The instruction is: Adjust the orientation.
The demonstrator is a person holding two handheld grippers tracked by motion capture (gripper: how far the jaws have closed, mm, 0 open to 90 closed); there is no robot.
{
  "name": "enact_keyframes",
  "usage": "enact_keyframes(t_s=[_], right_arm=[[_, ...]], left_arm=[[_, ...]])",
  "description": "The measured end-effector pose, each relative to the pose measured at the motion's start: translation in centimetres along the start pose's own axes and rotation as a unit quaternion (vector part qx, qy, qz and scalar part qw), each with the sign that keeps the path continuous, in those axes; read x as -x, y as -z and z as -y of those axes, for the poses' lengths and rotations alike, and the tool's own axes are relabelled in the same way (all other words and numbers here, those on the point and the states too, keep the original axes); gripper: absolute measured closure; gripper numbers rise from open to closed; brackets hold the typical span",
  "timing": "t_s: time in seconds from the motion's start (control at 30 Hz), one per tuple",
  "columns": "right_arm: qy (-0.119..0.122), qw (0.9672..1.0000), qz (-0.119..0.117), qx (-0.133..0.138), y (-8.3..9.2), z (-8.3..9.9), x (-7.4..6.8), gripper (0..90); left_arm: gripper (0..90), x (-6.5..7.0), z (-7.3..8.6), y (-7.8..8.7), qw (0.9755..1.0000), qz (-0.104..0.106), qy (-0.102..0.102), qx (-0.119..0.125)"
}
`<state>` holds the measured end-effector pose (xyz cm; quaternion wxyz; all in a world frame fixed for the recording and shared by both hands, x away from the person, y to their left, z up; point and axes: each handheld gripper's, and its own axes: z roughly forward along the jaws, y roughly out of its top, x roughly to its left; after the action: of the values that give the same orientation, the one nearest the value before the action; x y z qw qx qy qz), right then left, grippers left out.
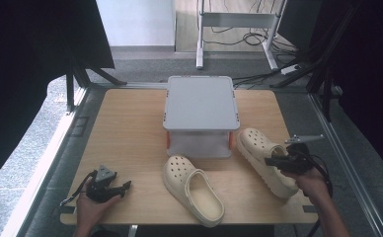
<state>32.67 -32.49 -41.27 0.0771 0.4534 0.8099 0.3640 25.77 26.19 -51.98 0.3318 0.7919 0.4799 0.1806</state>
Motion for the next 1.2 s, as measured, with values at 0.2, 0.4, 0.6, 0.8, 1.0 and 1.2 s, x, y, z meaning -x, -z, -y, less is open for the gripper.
enact_keyframes(t_s=[0.2,0.4,0.6,0.8,1.0,1.2], right_arm=[[0.011,0.9996,-0.024,0.005,0.4,1.3,-2.1,78.5],[0.023,0.9988,-0.043,0.005,-0.2,2.3,-3.9,78.6],[0.037,0.9981,-0.049,0.000,-1.1,2.3,-5.5,78.5],[0.055,0.9971,-0.053,-0.005,-2.3,1.6,-7.4,78.6],[0.072,0.9956,-0.059,-0.010,-3.4,0.8,-9.3,78.5],[0.082,0.9947,-0.061,-0.012,-4.3,0.0,-10.6,78.5]], left_arm=[[32.1,0.0,0.0,0.0,1.0000,0.000,0.000,0.001],[32.1,0.0,0.0,0.0,1.0000,0.000,0.001,0.000],[32.1,0.0,0.0,0.0,1.0000,0.000,0.001,0.001],[32.1,0.0,0.0,0.0,1.0000,0.000,0.000,0.000],[32.1,0.0,0.0,0.0,1.0000,0.000,0.000,0.001],[32.1,0.0,0.0,0.0,1.0000,0.001,0.000,0.001]])
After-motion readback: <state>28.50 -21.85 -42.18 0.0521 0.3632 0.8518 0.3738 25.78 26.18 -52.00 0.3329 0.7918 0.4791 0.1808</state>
